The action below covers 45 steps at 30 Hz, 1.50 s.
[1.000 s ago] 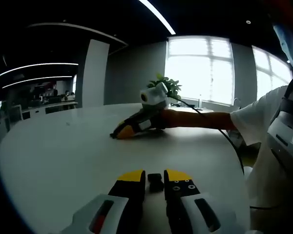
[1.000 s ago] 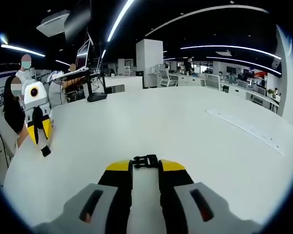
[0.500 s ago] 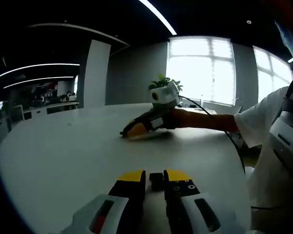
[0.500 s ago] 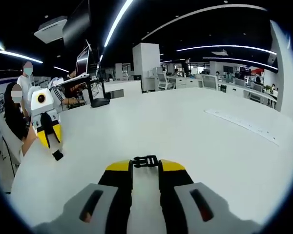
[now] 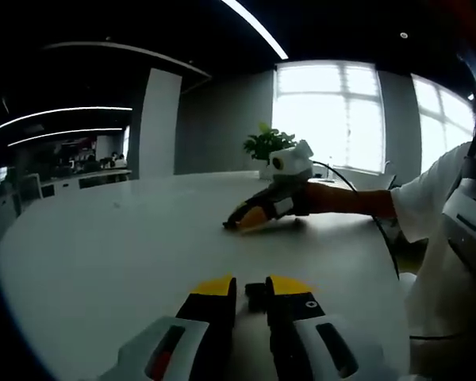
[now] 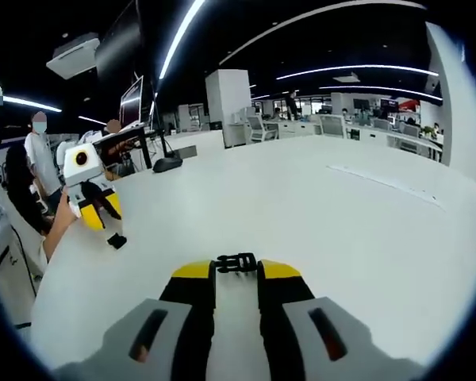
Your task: Snap the two parts of the plastic buckle together until the buckle closes and remains connected.
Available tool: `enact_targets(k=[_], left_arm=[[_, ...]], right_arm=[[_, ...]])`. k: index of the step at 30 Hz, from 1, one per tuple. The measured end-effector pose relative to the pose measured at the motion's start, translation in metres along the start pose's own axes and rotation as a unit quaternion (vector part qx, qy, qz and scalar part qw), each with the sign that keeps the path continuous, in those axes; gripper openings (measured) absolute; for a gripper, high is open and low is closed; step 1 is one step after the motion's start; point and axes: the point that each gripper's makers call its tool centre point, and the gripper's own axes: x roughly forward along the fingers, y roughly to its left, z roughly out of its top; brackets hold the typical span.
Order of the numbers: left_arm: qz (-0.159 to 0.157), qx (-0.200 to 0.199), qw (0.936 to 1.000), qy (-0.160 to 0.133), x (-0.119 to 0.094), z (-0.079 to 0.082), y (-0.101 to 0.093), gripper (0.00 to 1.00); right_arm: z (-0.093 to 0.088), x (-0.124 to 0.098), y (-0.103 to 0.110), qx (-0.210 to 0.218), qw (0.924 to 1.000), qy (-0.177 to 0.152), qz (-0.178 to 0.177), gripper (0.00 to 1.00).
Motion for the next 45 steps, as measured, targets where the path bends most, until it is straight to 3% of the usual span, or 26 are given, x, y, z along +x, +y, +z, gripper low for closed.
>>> enact_targets(k=[4, 11, 29, 45], left_arm=[[0.000, 0.001, 1.0000, -0.003, 0.000, 0.001, 0.000, 0.15], [0.003, 0.002, 1.0000, -0.008, -0.002, 0.002, 0.002, 0.15], [0.007, 0.006, 0.9999, -0.012, -0.004, 0.003, 0.002, 0.15], [0.016, 0.006, 0.9997, -0.016, -0.005, 0.003, 0.005, 0.15]], right_arm=[[0.000, -0.009, 0.003, 0.010, 0.9999, -0.004, -0.011, 0.19], [-0.015, -0.021, 0.007, -0.005, 0.9974, 0.021, -0.069, 0.19], [-0.025, -0.044, 0.026, -0.008, 0.9886, 0.012, -0.150, 0.19], [-0.027, -0.051, 0.038, 0.012, 0.9824, 0.005, -0.186, 0.19]])
